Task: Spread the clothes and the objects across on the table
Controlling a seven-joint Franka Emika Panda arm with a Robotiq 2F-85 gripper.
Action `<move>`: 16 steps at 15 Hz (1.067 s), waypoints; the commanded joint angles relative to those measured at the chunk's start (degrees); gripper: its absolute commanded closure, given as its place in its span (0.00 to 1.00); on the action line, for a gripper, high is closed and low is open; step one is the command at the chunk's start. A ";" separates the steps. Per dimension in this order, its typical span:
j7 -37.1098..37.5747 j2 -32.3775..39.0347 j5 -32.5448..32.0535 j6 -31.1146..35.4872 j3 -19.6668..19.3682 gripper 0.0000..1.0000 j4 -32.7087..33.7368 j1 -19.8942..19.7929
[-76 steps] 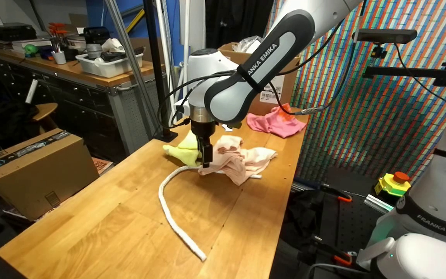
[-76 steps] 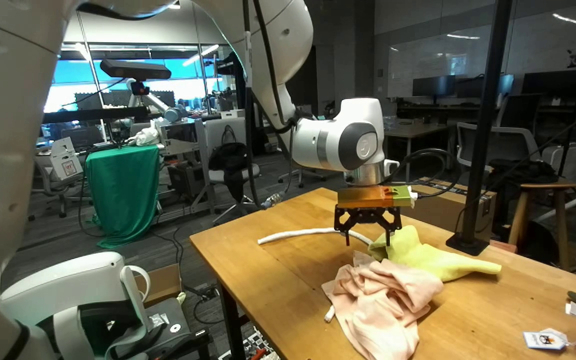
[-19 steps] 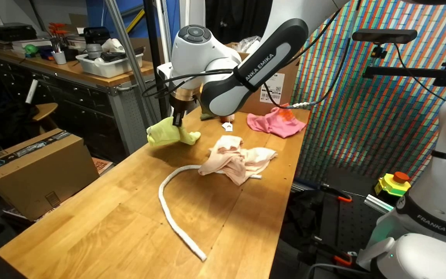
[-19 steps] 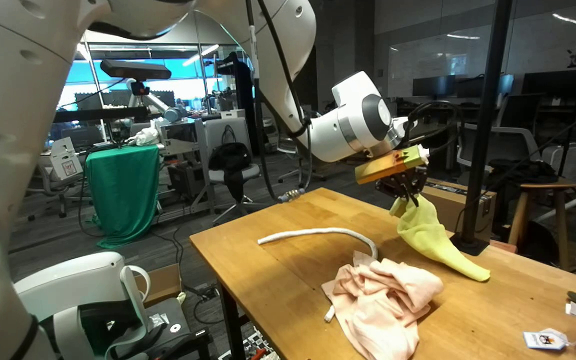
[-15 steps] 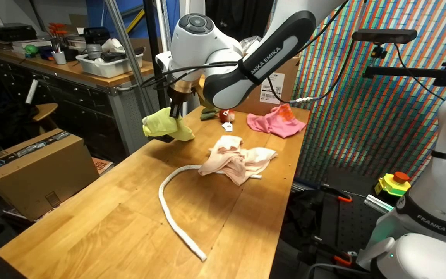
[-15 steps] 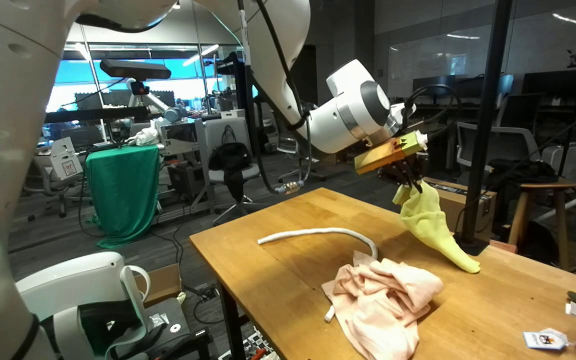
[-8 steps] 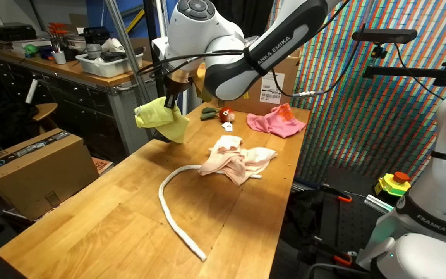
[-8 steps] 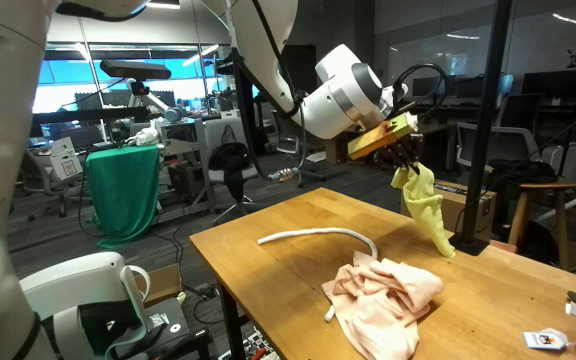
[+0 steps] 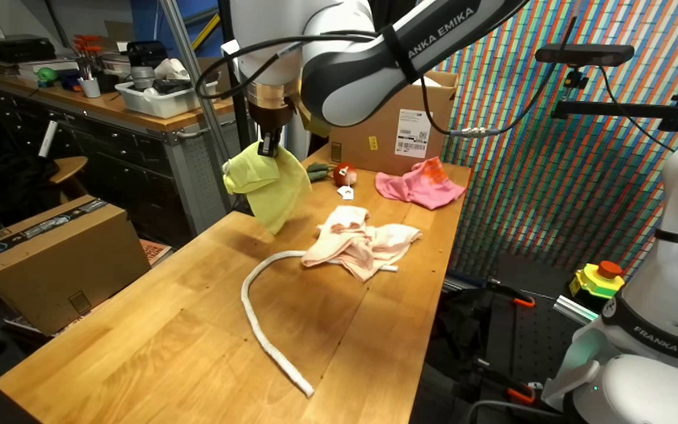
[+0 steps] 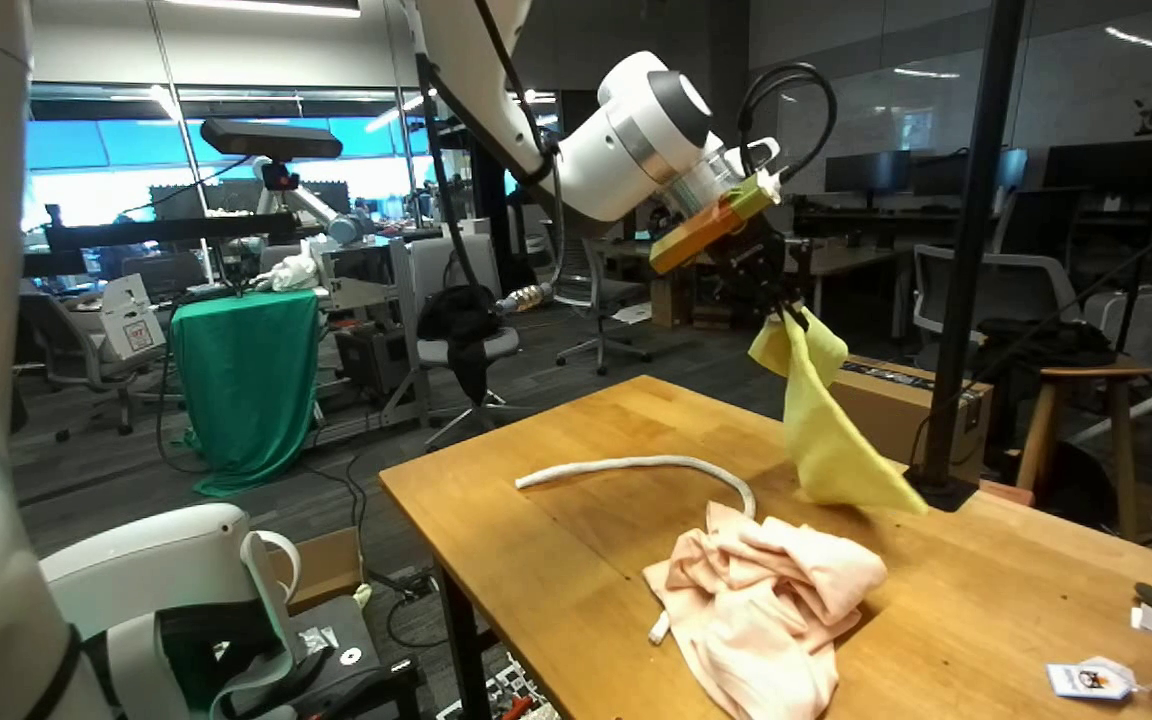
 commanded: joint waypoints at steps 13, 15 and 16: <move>-5.23 -2.68 5.21 -20.10 11.31 0.98 12.26 -0.64; -6.46 -2.42 7.44 -20.55 12.31 0.98 13.41 -0.69; -7.40 -2.20 8.84 -20.22 12.80 0.98 13.75 -0.77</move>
